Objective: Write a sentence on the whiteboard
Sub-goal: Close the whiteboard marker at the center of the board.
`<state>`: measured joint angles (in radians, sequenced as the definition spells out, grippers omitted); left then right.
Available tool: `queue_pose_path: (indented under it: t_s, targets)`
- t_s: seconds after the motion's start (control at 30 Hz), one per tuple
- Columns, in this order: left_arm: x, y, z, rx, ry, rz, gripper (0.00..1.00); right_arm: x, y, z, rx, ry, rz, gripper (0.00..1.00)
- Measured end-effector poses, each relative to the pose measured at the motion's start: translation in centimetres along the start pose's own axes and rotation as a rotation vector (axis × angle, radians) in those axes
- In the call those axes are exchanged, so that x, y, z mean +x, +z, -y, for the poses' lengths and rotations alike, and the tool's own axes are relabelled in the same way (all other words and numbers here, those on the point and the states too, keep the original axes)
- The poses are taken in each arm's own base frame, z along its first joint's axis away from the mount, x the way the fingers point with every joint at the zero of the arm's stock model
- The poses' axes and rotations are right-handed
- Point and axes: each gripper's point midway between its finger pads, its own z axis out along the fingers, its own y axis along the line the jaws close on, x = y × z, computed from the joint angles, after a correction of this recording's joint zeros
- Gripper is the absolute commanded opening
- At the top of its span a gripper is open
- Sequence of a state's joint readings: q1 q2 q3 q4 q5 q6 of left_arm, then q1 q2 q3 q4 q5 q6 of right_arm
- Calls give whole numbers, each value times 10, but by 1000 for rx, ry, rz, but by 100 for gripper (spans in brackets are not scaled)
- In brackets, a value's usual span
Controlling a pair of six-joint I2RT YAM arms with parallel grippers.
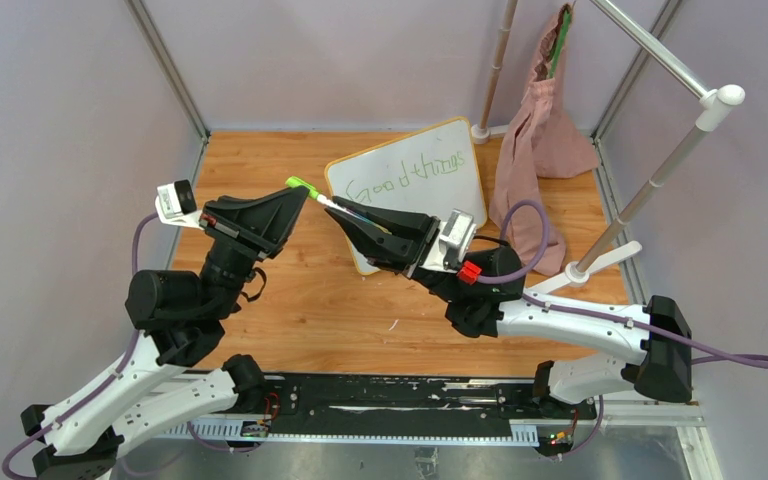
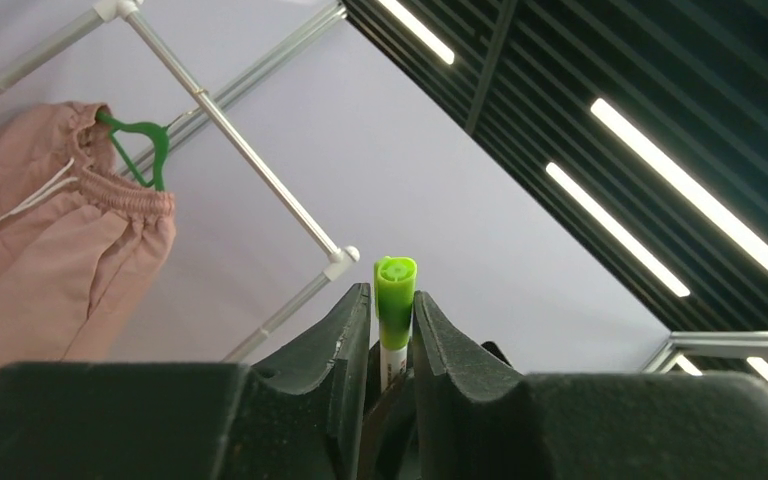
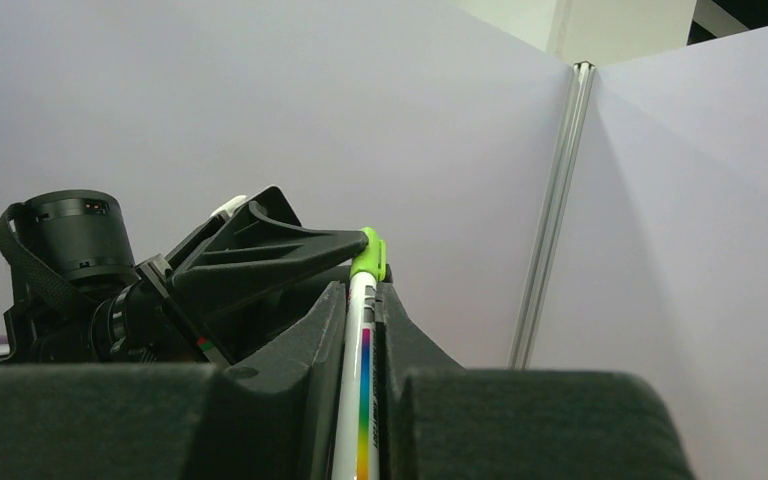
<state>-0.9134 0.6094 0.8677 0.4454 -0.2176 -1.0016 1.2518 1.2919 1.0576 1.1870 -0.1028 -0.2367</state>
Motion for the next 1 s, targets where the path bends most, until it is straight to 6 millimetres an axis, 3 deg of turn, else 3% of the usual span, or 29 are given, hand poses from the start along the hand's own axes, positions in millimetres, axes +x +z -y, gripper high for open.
queue_pose_path:
  t_s: [0.23, 0.53, 0.77, 1.0]
  targets:
    - [11, -2, -4, -9, 12, -54, 41, 9, -2, -9, -26, 13, -38, 0]
    - [6, -6, 0, 1, 32, -44, 55, 11, -2, -11, -32, 17, -44, 0]
    - [-10, -12, 7, 8, 40, 8, 46, 11, -2, -14, -36, 21, -45, 0]
    - [-11, -11, 6, 1, 42, 15, 34, 10, -2, -15, -38, 23, -43, 0]
